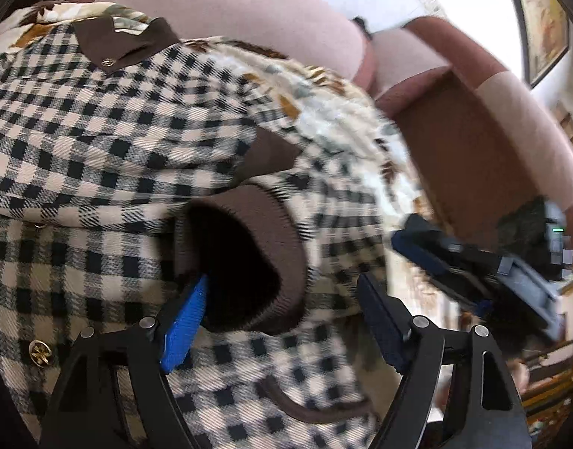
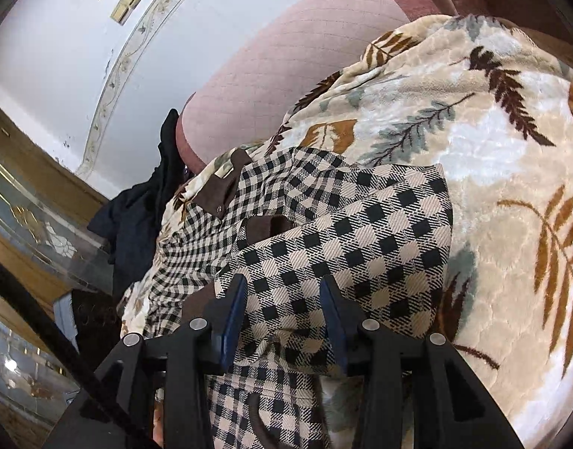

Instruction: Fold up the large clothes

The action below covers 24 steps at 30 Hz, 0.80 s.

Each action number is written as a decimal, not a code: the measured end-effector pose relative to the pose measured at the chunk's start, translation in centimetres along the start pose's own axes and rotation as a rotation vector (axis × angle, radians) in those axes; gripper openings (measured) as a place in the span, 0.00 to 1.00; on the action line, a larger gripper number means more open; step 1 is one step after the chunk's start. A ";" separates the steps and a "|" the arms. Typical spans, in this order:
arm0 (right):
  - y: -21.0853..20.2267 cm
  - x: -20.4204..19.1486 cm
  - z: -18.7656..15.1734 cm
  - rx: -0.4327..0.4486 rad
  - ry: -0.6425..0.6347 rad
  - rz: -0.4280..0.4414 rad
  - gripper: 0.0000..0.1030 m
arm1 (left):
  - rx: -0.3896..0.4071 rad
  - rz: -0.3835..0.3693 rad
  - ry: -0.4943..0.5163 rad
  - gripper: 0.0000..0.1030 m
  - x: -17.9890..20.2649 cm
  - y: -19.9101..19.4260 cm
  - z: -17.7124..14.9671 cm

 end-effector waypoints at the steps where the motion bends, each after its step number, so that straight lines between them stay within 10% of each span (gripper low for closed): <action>1: -0.1 0.0 -0.1 -0.002 -0.005 -0.001 0.42 | -0.021 0.029 0.005 0.57 -0.1 0.5 0.1; 2: -0.1 -0.1 -0.1 -0.004 -0.009 -0.001 0.42 | -0.038 0.043 0.008 0.21 -0.3 0.8 0.1; 4: -0.3 0.0 -0.3 -0.011 -0.004 0.021 0.43 | -0.086 0.073 0.009 0.04 -0.5 1.3 0.3; 13: 3.0 -0.8 -3.5 -0.279 0.128 0.524 0.53 | 0.036 0.069 0.012 0.04 0.5 -4.4 4.5; 24: 3.7 3.5 -2.3 -0.063 0.334 0.266 0.61 | 0.119 0.120 0.028 0.04 -0.5 -10.7 6.6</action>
Point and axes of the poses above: each gripper's, at about its wrist camera, not at the fingertips, and y roughly the way its jaws point, x to its right, z to its top, the point moved 1 cm from there along y, roughly the way its jaws point, and after that the axes turned 1 degree about z, right-handed, at the moved point
